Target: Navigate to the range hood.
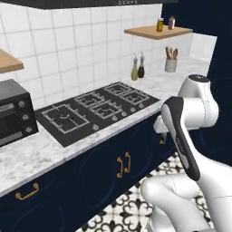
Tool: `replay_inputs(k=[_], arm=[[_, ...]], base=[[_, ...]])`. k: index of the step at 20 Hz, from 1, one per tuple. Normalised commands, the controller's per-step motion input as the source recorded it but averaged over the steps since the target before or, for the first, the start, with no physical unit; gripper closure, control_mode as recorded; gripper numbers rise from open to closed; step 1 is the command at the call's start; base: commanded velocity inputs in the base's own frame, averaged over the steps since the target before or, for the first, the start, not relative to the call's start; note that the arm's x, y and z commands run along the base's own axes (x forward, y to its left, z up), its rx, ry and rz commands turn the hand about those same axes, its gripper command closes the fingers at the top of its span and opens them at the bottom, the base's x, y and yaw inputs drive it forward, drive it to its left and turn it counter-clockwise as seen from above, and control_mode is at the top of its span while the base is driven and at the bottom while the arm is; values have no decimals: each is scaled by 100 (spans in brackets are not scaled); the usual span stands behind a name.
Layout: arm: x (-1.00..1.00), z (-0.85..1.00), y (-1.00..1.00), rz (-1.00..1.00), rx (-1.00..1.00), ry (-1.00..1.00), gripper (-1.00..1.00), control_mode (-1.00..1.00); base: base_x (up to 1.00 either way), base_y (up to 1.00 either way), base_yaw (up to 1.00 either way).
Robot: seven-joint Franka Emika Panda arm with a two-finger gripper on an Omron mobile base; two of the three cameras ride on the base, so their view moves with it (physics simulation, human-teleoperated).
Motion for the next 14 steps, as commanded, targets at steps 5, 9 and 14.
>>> replay_inputs(k=[5, 9, 14], arm=[[0, 0, 0, 0, 0, 0, -100, 100], [0, 0, 0, 0, 0, 0, -100, 100], [0, 0, 0, 0, 0, 0, -100, 100]], base=[[100, -47, 47], [100, -44, 42], [93, -28, 38]])
